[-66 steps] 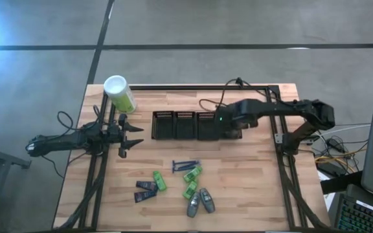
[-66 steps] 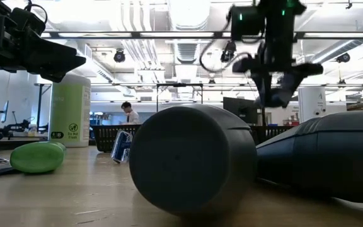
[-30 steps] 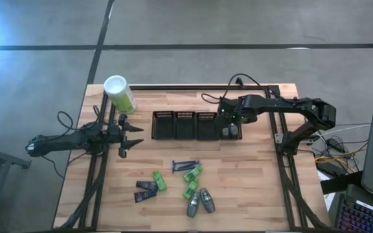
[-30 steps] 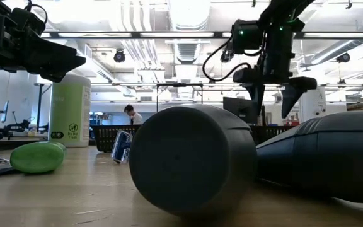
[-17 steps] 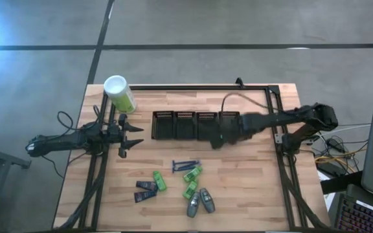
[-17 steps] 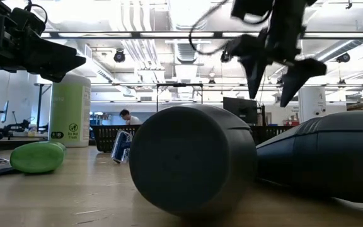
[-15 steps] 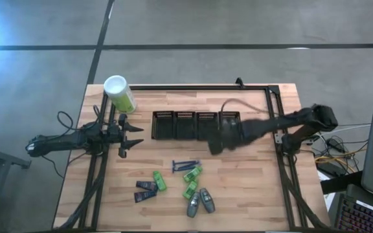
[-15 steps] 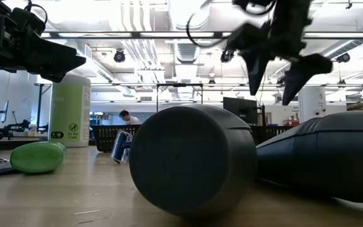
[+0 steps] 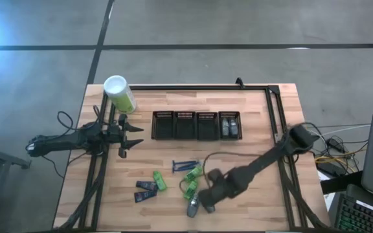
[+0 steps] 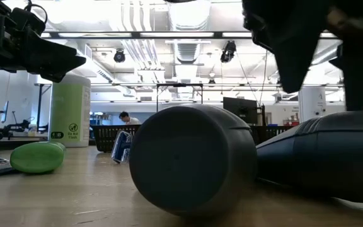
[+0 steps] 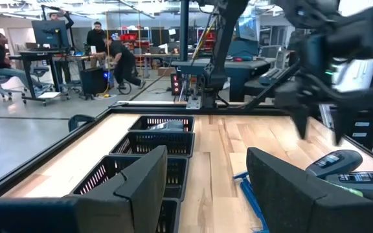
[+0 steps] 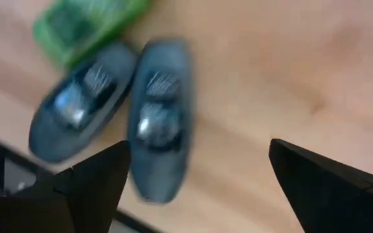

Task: Pick & Place Travel size toiletries
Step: Put the gray deodorant into the right black bin

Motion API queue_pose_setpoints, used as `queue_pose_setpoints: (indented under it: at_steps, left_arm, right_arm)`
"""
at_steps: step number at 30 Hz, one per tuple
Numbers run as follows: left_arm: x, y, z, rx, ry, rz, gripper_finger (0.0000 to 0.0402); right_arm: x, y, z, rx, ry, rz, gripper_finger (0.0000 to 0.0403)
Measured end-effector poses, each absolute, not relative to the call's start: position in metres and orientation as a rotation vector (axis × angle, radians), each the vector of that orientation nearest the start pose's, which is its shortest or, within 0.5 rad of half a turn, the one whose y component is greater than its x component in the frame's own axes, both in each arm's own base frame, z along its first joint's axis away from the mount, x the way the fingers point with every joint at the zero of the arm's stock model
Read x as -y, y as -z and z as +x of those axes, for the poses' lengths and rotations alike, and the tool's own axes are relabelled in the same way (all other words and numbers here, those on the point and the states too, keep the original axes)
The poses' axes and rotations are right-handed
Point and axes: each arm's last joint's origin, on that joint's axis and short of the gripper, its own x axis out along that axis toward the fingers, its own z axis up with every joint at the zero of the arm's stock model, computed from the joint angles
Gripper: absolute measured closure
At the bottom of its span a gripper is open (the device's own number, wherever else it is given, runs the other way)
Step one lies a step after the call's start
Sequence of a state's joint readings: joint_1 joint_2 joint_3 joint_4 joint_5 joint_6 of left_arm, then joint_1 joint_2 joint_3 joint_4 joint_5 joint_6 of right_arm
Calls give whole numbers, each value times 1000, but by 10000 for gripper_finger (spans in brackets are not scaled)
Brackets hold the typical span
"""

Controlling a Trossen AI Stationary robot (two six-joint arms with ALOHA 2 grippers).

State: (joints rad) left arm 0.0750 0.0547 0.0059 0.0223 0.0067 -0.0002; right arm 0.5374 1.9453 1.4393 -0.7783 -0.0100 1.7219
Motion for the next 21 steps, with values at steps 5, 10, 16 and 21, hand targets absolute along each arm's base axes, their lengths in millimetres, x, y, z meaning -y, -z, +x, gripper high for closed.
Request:
queue_pose_setpoints:
  at_steps: [5, 10, 16, 21]
  left_arm:
    - [-7, -163, 100, -26, -69, -1, 183]
    - [-7, -163, 100, -26, -69, -1, 184]
    - [-7, -163, 100, -26, -69, -1, 183]
    - [-7, -163, 100, -26, -69, -1, 184]
  right_arm:
    - [-227, -182, 355, -1277, 631, 1115, 35]
    - [-237, -171, 370, -1314, 688, 1073, 35]
    - [-237, -169, 370, -1391, 800, 953, 35]
    - [-237, -162, 376, -1398, 757, 946, 35]
